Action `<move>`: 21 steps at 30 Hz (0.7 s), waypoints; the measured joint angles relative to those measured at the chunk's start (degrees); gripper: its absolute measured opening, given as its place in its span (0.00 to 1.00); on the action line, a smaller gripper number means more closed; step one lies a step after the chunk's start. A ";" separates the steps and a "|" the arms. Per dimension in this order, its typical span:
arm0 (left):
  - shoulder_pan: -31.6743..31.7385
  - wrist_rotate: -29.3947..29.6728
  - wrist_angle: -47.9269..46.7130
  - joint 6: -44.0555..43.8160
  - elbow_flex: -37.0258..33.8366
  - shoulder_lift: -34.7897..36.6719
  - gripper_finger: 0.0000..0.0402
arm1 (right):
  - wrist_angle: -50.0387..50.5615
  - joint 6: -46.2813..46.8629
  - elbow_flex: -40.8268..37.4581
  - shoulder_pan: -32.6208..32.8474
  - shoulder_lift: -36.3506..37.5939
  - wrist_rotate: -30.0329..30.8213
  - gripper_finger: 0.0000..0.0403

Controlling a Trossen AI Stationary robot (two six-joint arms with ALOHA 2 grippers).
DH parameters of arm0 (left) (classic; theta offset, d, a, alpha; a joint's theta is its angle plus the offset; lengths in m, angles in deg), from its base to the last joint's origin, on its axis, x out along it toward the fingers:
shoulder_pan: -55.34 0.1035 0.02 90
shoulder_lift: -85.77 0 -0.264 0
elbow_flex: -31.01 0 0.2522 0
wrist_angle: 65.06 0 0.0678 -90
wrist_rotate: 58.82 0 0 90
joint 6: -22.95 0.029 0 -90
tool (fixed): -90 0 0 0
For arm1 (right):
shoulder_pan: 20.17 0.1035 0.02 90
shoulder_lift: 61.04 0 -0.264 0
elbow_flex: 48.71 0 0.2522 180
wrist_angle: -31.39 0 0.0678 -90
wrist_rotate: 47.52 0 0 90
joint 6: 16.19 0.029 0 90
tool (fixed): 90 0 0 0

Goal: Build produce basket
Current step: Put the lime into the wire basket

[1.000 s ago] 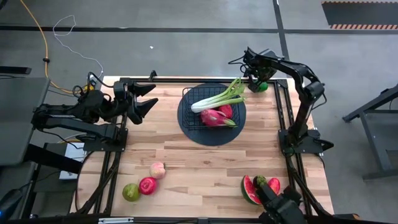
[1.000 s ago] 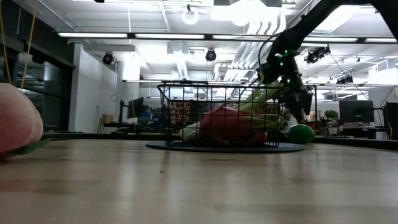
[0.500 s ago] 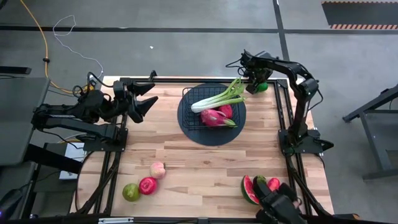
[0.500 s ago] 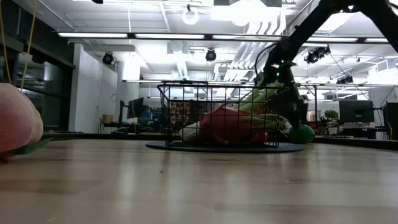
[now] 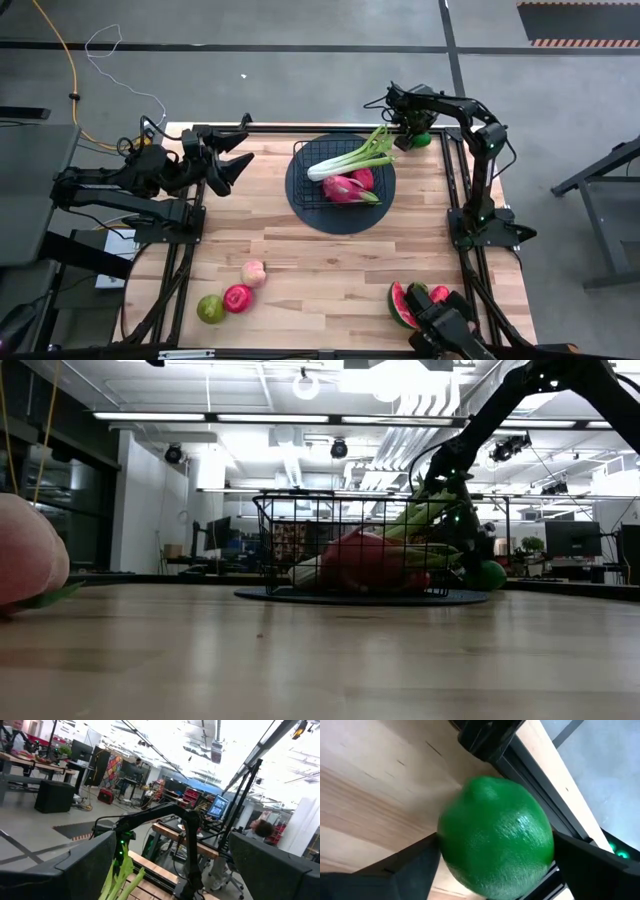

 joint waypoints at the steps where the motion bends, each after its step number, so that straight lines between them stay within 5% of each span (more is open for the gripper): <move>1: 0.02 0.19 0.00 0.00 0.00 0.00 0.93 | -0.04 0.01 0.00 0.00 0.00 -0.01 0.84; 11: 0.00 1.05 0.04 1.16 0.00 0.00 0.93 | 3.65 2.10 -0.02 0.02 3.95 -0.25 0.67; 21: 0.00 1.05 0.02 1.65 0.00 0.00 0.93 | -0.94 10.73 -0.02 1.57 26.97 -7.66 0.67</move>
